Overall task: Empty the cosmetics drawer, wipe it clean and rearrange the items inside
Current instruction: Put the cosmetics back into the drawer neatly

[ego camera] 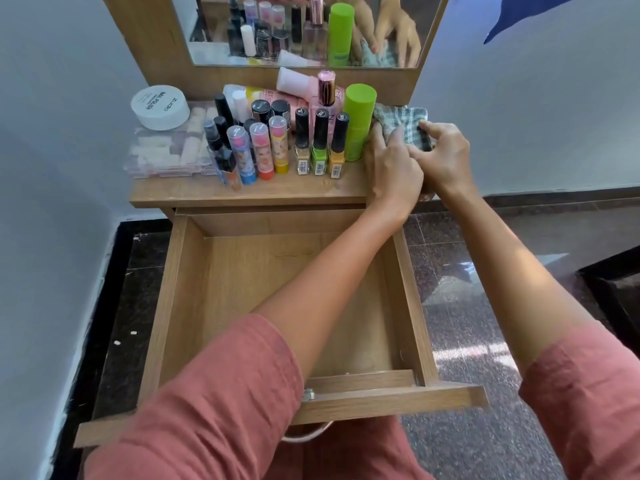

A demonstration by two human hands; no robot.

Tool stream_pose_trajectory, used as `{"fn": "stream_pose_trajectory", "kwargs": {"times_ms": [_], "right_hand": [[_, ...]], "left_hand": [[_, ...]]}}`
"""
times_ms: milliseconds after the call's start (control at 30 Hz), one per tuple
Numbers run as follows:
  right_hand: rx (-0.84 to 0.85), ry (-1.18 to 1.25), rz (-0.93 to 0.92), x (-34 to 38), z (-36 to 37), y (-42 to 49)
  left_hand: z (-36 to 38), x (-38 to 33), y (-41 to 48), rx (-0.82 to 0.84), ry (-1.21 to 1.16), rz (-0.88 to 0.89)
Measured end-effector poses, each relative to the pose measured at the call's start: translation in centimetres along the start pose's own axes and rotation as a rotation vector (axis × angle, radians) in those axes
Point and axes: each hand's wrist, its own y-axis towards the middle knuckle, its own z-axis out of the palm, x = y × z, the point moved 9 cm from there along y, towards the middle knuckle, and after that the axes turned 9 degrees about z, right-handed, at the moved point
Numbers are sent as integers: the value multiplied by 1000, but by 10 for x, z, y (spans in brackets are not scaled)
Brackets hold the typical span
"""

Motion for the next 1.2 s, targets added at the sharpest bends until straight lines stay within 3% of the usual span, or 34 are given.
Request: {"fn": "stream_pose_trajectory", "kwargs": {"times_ms": [200,467,933,1200], "right_hand": [[-73,-71,27,0,-4,-10],[-176,127,-65,19,-10,-71],[76,367,-102,77,70,-175],[207,365,-240,148,125,-211]], "left_hand": [[-12,-9,-22,-12,-16,66],[-59,4,-71,-158,-102,71],[-167,73,-134,-262,-52,-8],[-256,108,-131,-467,-49,1]]}}
